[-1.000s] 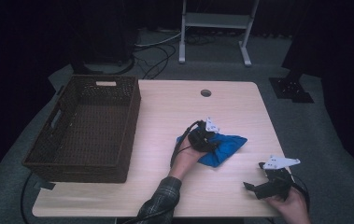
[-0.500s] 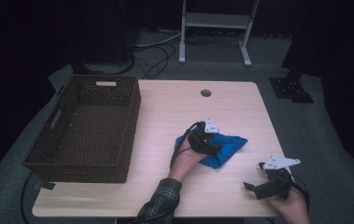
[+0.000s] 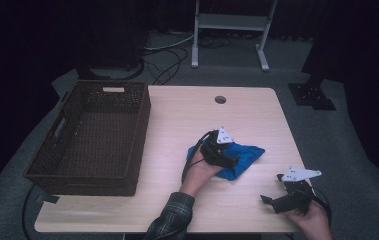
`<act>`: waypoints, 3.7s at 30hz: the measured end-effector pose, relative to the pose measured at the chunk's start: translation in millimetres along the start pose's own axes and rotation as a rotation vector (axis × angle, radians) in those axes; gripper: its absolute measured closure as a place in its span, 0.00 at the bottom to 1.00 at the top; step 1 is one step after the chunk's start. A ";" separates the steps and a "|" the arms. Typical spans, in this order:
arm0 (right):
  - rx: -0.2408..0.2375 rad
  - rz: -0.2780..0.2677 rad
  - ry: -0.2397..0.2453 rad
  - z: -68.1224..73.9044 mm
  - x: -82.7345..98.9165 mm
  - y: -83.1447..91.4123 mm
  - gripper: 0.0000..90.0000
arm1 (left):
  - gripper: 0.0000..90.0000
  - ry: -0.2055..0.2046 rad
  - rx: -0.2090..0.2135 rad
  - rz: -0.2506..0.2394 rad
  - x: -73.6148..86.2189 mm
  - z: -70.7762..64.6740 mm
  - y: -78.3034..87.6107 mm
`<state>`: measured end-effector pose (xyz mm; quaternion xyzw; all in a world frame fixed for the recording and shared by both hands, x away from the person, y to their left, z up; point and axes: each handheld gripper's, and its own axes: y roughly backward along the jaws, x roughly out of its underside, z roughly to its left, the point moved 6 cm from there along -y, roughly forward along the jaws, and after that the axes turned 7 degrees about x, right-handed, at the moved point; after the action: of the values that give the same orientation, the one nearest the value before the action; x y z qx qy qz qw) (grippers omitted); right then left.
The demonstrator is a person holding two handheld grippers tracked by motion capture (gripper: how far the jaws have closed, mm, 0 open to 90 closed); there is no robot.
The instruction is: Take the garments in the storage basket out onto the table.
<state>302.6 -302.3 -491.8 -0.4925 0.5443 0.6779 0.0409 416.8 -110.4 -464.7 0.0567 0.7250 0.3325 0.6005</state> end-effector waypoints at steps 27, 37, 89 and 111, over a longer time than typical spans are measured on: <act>-0.004 0.000 0.003 0.4 -0.1 0.1 0.00 | 0.00 0.032 -0.023 -0.014 -0.2 -1.8 20.9; -0.004 0.000 0.004 0.3 -0.1 0.0 0.00 | 0.00 0.048 -0.025 -0.015 7.4 -1.3 41.7; -0.001 0.002 -0.002 -0.3 -0.6 -0.4 0.00 | 0.00 0.169 -0.127 0.040 97.6 -29.1 130.6; -0.002 0.001 0.001 -0.1 -0.6 -0.5 0.00 | 0.00 0.163 -0.161 0.167 114.6 -32.6 127.9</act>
<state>303.2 -301.8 -491.7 -0.4924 0.5439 0.6783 0.0398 315.4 30.1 -487.9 0.0412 0.7351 0.4416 0.5127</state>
